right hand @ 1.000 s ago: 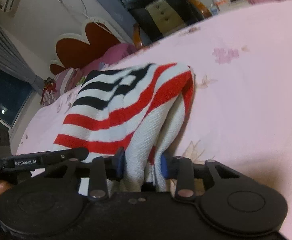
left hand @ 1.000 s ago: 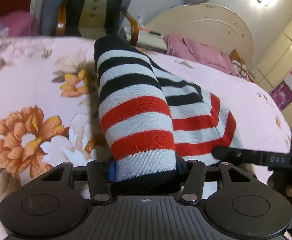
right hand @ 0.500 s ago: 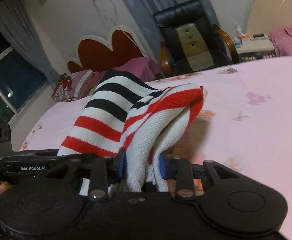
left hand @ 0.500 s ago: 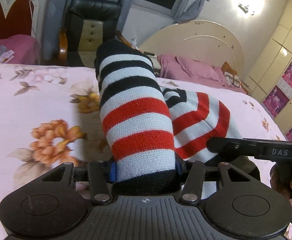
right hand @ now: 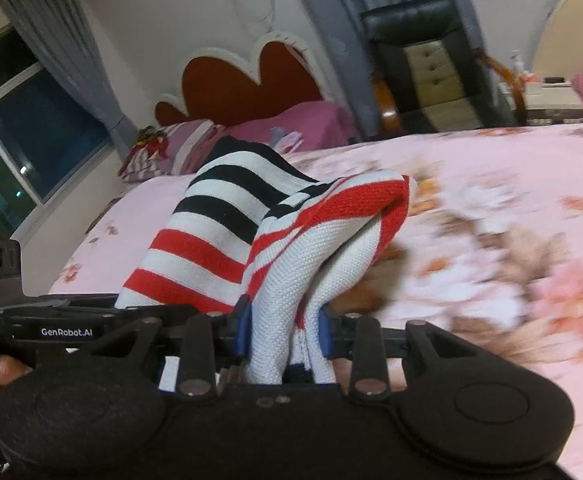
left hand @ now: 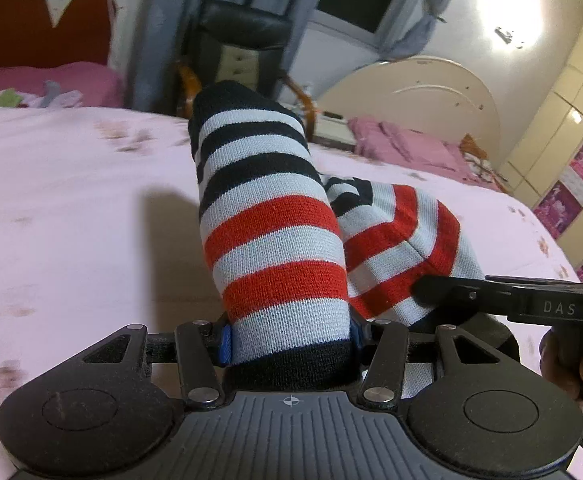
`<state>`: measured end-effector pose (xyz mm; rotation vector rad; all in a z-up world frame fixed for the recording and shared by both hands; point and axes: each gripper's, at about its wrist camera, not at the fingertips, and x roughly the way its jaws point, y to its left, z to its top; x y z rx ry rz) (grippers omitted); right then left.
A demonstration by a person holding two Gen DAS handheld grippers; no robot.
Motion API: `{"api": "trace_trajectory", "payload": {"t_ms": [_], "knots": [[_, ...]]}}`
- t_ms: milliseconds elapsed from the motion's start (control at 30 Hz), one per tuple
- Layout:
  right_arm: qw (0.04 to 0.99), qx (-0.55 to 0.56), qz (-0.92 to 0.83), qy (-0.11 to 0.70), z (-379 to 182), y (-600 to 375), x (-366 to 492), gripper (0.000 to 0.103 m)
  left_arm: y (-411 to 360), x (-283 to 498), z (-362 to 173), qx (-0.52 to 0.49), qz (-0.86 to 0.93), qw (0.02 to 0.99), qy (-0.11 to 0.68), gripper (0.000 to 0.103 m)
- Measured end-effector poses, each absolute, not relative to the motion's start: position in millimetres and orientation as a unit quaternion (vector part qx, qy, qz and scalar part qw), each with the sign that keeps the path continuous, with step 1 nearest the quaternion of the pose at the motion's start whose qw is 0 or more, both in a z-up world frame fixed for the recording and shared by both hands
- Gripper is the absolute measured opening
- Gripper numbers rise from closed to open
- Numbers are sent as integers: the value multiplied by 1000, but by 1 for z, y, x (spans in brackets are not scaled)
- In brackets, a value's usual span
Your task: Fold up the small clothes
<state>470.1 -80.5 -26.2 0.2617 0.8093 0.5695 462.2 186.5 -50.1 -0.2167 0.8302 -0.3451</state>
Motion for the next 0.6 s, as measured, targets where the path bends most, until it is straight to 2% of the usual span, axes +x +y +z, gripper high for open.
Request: {"api": "trace_trajectory", "payload": {"t_ms": [233,433,600], "knots": [[857,129,293,405,-40,-1,466,32,264,451,-65,-121,-141,890,416,51],[846,120,285,435,-64,22,467,32,289,446,-109,-154,-134,873,444,52],[831,154,259,468,-98,7,472,32,299,439,-139,-201,-140,866,436,64]]}}
